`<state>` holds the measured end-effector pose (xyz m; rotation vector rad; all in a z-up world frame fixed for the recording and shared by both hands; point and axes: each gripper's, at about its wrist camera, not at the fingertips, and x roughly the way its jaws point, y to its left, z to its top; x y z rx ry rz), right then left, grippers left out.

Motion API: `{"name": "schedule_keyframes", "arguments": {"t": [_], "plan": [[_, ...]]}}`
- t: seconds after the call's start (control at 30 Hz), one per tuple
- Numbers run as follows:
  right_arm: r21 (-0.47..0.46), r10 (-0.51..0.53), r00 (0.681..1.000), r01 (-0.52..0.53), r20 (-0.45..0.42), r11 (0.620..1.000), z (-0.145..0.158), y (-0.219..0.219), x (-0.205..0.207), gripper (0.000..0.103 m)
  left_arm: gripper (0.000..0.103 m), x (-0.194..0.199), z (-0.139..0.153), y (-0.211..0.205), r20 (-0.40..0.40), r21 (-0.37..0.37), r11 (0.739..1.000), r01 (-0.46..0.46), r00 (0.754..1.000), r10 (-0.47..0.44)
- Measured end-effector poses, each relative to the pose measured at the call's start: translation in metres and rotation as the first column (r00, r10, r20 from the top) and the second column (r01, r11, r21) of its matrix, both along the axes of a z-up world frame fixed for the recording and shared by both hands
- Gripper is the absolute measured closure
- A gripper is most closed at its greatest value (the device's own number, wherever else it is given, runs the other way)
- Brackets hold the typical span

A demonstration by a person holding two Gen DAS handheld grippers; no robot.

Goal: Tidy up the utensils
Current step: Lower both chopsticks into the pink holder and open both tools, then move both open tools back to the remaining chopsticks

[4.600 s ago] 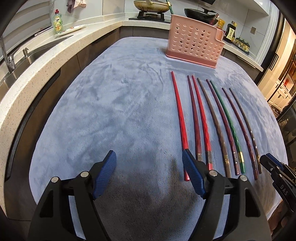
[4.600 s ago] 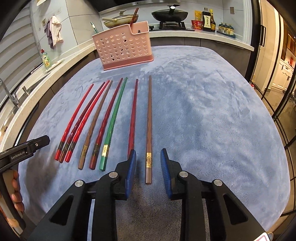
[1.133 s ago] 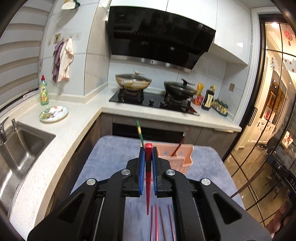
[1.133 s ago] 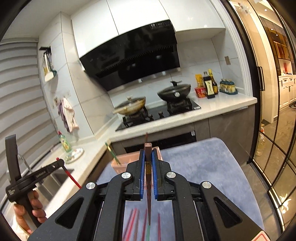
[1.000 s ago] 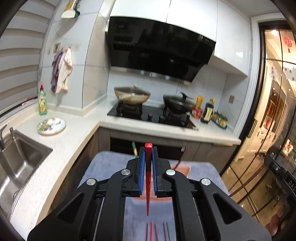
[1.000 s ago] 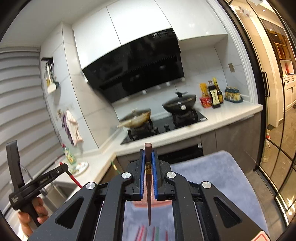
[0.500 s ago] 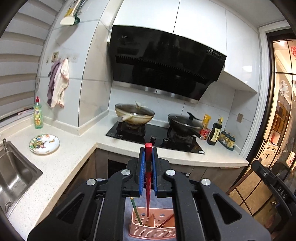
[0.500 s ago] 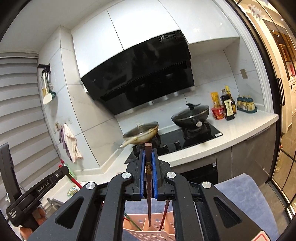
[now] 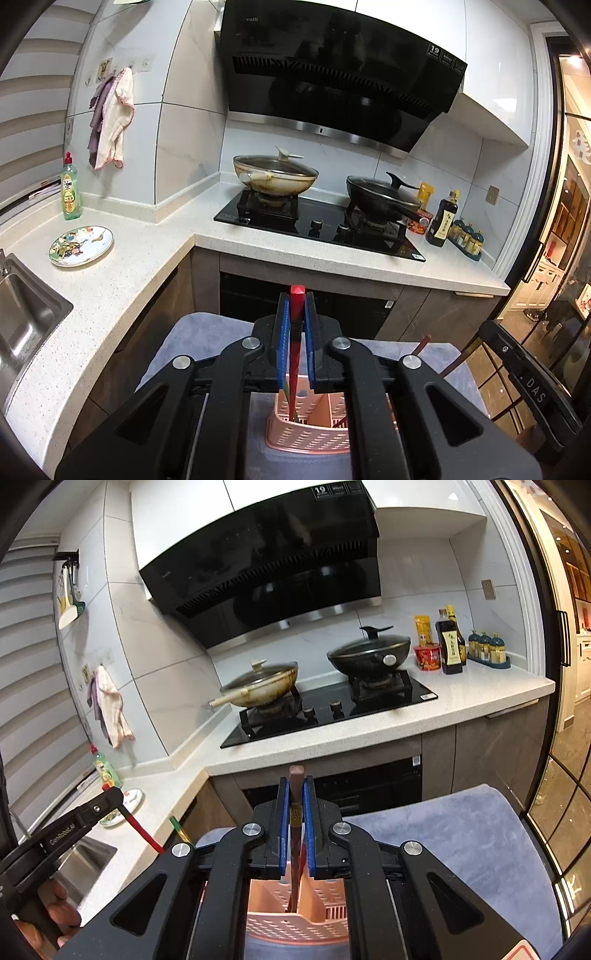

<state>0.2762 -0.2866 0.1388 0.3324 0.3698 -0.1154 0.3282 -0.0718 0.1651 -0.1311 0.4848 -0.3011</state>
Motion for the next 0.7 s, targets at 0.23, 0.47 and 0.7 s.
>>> {"name": "schedule_keyframes", "arguments": {"t": [0.23,0.47,0.7], "plan": [[0.0,0.003,1.0,-0.003,0.012,1.0,0.008,-0.001,-0.016,0.085,0.061,-0.004,-0.006,0.004,-0.05,-0.011,1.0,0.019,0.999,-0.019],[0.0,0.029,0.999,-0.029,0.025,1.0,0.017,0.004,-0.043,0.08,0.057,-0.028,0.0,0.008,-0.052,0.016,0.999,0.03,0.998,-0.029],[0.025,0.066,0.997,-0.067,0.027,0.997,0.014,0.014,-0.088,0.069,0.047,-0.07,-0.004,0.011,-0.045,0.088,0.995,0.047,0.998,-0.043]]}}
